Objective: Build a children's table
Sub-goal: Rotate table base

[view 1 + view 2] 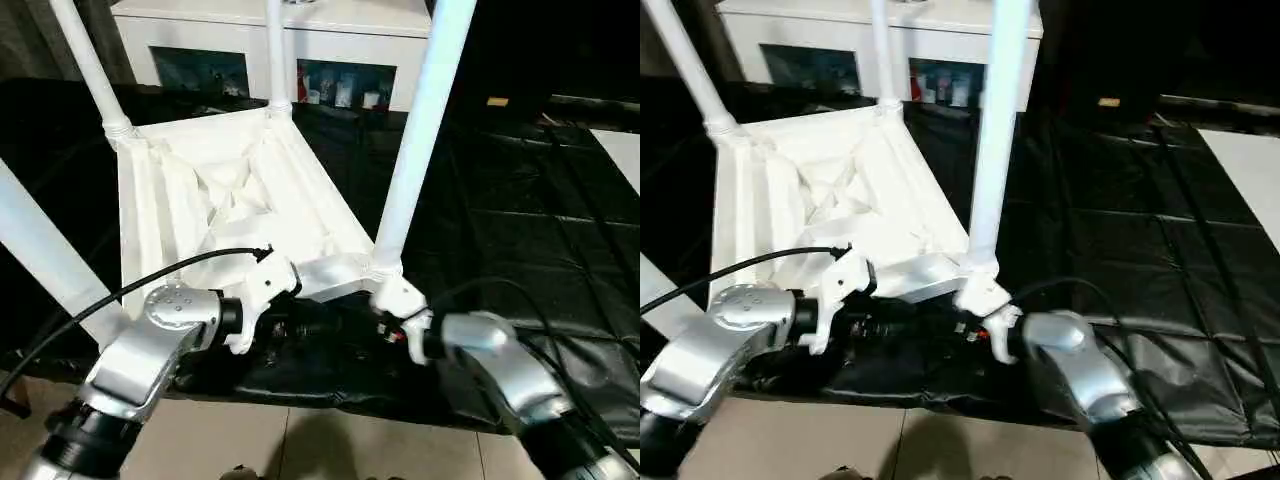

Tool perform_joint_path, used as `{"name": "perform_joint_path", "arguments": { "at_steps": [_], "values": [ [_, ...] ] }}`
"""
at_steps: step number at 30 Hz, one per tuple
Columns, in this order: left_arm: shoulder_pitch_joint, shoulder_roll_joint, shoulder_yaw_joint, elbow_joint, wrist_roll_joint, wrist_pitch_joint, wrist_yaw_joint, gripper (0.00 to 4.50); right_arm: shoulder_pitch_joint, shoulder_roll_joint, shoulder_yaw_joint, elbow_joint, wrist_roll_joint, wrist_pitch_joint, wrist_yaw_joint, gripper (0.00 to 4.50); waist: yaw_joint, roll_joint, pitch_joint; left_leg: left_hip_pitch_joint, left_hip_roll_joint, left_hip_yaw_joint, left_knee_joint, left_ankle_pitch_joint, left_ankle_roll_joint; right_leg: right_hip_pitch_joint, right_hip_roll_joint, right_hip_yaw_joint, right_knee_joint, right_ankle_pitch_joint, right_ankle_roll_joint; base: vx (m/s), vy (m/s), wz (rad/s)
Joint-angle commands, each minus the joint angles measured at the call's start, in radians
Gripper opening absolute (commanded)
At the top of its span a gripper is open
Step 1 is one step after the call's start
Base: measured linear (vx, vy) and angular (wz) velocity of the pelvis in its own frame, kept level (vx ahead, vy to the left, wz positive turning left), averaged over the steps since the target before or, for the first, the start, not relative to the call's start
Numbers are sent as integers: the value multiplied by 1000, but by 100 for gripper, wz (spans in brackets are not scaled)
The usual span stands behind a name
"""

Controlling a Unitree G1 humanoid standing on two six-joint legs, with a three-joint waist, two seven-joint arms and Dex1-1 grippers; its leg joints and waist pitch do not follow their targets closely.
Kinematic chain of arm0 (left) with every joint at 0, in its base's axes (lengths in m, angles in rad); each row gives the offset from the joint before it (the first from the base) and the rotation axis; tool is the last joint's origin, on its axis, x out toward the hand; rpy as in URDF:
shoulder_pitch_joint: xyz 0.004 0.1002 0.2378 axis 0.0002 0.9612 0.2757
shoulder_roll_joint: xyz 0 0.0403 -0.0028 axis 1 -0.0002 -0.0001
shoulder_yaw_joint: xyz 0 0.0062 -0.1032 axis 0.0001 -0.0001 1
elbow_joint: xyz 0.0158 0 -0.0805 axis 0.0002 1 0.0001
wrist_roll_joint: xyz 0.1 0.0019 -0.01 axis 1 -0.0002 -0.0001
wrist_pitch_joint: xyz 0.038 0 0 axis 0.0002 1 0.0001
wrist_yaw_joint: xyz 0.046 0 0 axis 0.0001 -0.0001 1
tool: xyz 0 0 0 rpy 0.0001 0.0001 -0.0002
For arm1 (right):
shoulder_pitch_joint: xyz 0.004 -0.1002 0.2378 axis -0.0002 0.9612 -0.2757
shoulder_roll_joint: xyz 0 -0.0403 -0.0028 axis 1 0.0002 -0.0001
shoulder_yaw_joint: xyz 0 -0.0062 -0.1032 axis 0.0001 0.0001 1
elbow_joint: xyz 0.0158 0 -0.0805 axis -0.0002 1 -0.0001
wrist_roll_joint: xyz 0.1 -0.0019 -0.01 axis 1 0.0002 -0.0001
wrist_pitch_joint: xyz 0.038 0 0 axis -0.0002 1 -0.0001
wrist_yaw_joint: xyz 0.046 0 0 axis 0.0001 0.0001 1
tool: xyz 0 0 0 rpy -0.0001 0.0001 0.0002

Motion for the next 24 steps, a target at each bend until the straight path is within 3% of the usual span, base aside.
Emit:
{"name": "perform_joint_path", "arguments": {
  "at_steps": [1, 2, 3, 4, 7, 11, 12, 16, 18, 21, 22, 24],
  "values": [
    [-3, 3, -4, -22, -3, 10, 6, 228, -20, 7, -4, 36, -6, -15, -2, 414, -6, -2, -59, 5, 41, -11, -79, -172, 46, 49, -51, 49, -65, -199, -226, 0, 0, 0],
    [-3, 3, -4, -22, -3, 10, 7, 228, -22, 10, -5, 41, -8, -17, -5, 414, -6, -3, -58, 4, 41, -11, -80, -172, 45, 50, -51, 49, -66, -200, -223, 0, 0, 0],
    [-14, 2, -5, -33, 3, 28, 31, 233, -98, 75, -11, 196, -61, -97, -107, 414, -7, 6, -61, 6, 43, -11, -78, -175, 37, 44, -55, 50, -62, -199, -229, 0, 0, 0],
    [-14, 2, -5, -34, 3, 28, 32, 240, -100, 77, -12, 200, -62, -99, -110, 414, -12, 0, -59, 1, 37, -11, -81, -179, 23, 50, -52, 46, -66, -216, -231, 0, 0, 0],
    [-24, -12, -9, -39, 8, 38, 63, 270, -185, 148, -35, 363, -97, -142, -256, 414, -21, 3, -58, 3, 38, -13, -81, -202, 8, 49, -53, 49, -69, -259, -218, 0, 0, 0],
    [-25, -22, -21, -40, 17, 37, 81, 297, -250, 192, -54, 479, -130, -176, -410, 414, -28, 6, -57, 5, 38, -14, -81, -220, -7, 47, -53, 49, -72, -285, -211, 0, 0, 0],
    [-24, -23, -22, -42, 17, 37, 81, 297, -255, 195, -58, 486, -131, -178, -426, 414, -29, 5, -59, 4, 37, -14, -81, -216, -7, 49, -51, 48, -69, -274, -205, 0, 0, 0],
    [-16, -42, -34, -67, 18, 30, 111, 297, -346, 237, -172, 626, -109, -241, -683, 414, -29, 7, -66, 5, 36, -11, -76, -166, -10, 49, -48, 48, -57, -172, -221, 0, 0, 0],
    [-5, -48, -40, -73, 24, 18, 134, 297, -391, 235, -234, 707, -98, -310, -841, 414, -29, 10, -67, 5, 34, -9, -74, -156, -9, 49, -46, 46, -50, -122, -224, 0, 0, 0],
    [10, -51, -39, -89, 22, 12, 146, 297, -418, 229, -276, 763, -87, -358, -939, 414, -31, 7, -69, 3, 30, -7, -71, -152, -9, 52, -43, 44, -46, -104, -216, 0, 0, 0],
    [13, -53, -38, -93, 21, 12, 149, 297, -421, 226, -282, 772, -86, -367, -956, 414, -29, 17, -70, 5, 30, -6, -70, -150, -7, 50, -43, 43, -45, -93, -215, 0, 0, 0],
    [22, -61, -29, -104, 21, -4, 168, 297, -428, 219, -291, 800, -93, -388, -1013, 414, -33, 10, -70, 1, 28, -5, -68, -142, 1, 53, -39, 43, -44, -66, -215, 0, 0, 0]
  ]
}}
